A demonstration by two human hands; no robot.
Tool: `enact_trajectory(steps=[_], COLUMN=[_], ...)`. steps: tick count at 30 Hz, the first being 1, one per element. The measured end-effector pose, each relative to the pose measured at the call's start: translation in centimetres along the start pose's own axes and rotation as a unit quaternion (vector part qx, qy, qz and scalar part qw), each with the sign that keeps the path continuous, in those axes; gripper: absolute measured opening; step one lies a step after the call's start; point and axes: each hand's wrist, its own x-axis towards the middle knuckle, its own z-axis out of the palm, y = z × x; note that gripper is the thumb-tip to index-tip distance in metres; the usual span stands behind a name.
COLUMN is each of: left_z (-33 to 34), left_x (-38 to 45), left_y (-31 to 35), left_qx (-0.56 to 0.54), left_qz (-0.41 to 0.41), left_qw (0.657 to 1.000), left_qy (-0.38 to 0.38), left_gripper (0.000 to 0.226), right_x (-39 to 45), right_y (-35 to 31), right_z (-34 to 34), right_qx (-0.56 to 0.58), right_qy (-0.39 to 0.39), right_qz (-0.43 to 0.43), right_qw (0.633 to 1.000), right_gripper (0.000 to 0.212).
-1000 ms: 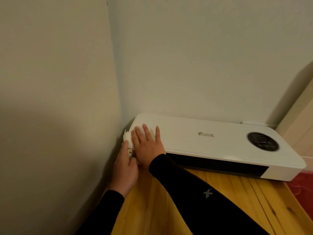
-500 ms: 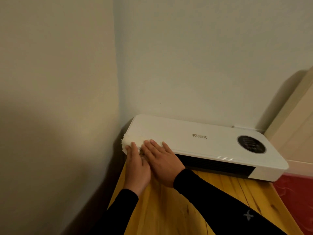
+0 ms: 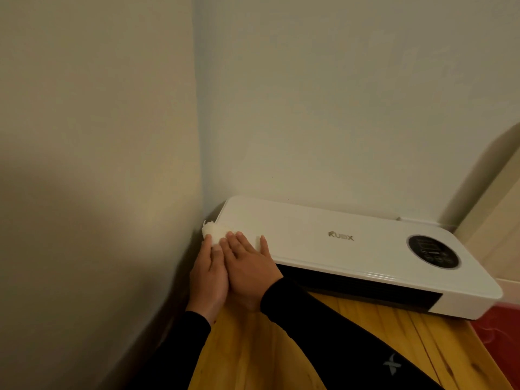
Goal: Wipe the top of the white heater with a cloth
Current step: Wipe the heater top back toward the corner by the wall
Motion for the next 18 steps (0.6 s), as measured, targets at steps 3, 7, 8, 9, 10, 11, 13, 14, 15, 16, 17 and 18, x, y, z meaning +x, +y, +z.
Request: enact_trajectory(steps=[3, 7, 8, 9, 10, 11, 13, 14, 15, 16, 17, 18], left_z=[-0.4, -1.1, -1.1, -1.2, -1.2, -1.1, -0.8, -0.6, -0.5, -0.3, -0.2, -0.1], left_x=[1.1, 3.0, 3.6, 4.1, 4.7, 5.3, 6.6, 7.2, 7.9, 8.5, 9.1, 9.7], left_y=[0.8, 1.4, 1.5, 1.7, 1.8, 2.0, 2.2, 2.3, 2.4, 2.6, 2.7, 2.8], left_qx=[-0.064, -0.095, -0.087, -0.078, -0.071, -0.064, -0.049, -0.042, -0.027, -0.007, 0.015, 0.031], left_qz=[-0.025, -0.069, -0.072, -0.075, -0.080, -0.085, -0.093, -0.096, -0.098, -0.098, -0.098, -0.103], left_qw=[0.997, 0.988, 0.988, 0.987, 0.987, 0.986, 0.985, 0.984, 0.984, 0.984, 0.983, 0.980], left_qy=[-0.030, -0.097, -0.109, -0.117, -0.122, -0.128, -0.139, -0.143, -0.144, -0.147, -0.154, -0.165], left_gripper=[0.044, 0.025, 0.023, 0.021, 0.020, 0.021, 0.025, 0.027, 0.028, 0.029, 0.028, 0.026], right_x=[1.5, 3.6, 3.9, 4.2, 4.5, 4.8, 5.5, 5.9, 6.4, 6.8, 7.3, 7.7], right_y=[-0.6, -0.9, -0.9, -0.9, -0.9, -0.9, -0.6, -0.4, -0.2, 0.0, 0.1, 0.3], right_z=[0.5, 1.0, 0.9, 0.7, 0.5, 0.2, -0.1, -0.2, -0.2, -0.1, -0.1, -0.1], right_qx=[0.008, -0.011, -0.011, -0.011, -0.011, -0.011, -0.008, 0.000, 0.012, 0.027, 0.041, 0.054], right_qy=[0.002, 0.008, 0.004, -0.002, -0.009, -0.016, -0.021, -0.022, -0.025, -0.030, -0.035, -0.039], right_qz=[0.015, 0.026, 0.033, 0.041, 0.049, 0.056, 0.066, 0.069, 0.072, 0.077, 0.084, 0.091], right_qw=[1.000, 1.000, 0.999, 0.999, 0.999, 0.998, 0.998, 0.997, 0.997, 0.996, 0.995, 0.994], right_gripper=[0.069, 0.076, 0.080, 0.083, 0.086, 0.087, 0.085, 0.082, 0.080, 0.080, 0.081, 0.082])
